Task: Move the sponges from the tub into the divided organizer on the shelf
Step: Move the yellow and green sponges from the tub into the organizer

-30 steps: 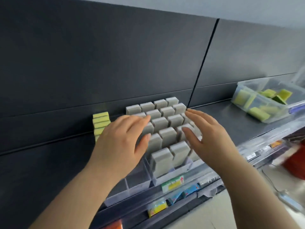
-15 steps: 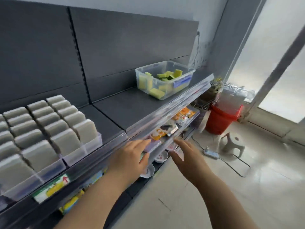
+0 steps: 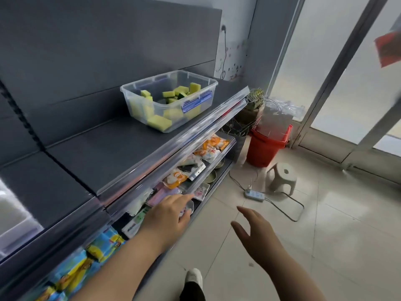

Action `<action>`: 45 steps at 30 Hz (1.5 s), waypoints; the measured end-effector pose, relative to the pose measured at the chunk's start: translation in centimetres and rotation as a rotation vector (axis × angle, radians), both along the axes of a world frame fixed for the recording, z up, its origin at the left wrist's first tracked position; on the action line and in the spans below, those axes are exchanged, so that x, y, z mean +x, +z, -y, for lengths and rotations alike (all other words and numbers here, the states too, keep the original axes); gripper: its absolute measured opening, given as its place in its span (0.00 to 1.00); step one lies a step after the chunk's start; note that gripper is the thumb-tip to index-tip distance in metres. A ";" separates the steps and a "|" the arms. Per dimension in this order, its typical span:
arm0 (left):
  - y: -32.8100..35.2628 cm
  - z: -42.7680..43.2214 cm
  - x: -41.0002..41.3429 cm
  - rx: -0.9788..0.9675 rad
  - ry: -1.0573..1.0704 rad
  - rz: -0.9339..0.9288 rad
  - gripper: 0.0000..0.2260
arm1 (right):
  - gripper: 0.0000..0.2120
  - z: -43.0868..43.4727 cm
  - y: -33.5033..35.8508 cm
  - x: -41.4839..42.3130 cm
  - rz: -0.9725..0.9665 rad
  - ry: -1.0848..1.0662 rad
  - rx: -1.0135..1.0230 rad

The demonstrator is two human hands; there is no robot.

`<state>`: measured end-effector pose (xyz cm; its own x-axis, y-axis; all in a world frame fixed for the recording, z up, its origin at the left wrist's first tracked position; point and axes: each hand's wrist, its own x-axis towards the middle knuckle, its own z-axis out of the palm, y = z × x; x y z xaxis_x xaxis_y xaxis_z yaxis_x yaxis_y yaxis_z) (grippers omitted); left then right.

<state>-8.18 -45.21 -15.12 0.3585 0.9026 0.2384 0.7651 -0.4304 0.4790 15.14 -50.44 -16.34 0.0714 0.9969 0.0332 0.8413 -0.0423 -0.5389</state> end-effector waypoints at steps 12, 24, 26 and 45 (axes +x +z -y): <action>4.8 -20.9 8.7 0.224 0.041 0.070 0.16 | 0.23 -21.3 6.7 11.7 -0.014 -0.020 0.137; 7.3 -32.7 12.7 0.355 0.177 0.011 0.17 | 0.17 -40.6 4.1 14.6 -0.241 0.211 0.180; 7.6 -34.5 13.2 0.366 0.269 0.009 0.16 | 0.16 -44.7 4.4 15.2 -0.304 0.274 0.174; 9.2 -36.5 11.9 0.356 0.948 0.022 0.16 | 0.16 -67.9 11.6 -2.9 -0.035 0.976 -0.007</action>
<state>3.71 -8.73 -5.88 -0.4766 0.6883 0.5469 0.8582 0.2296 0.4590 12.27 17.47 -4.79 -0.7849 0.6183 0.0404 0.4915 0.6610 -0.5670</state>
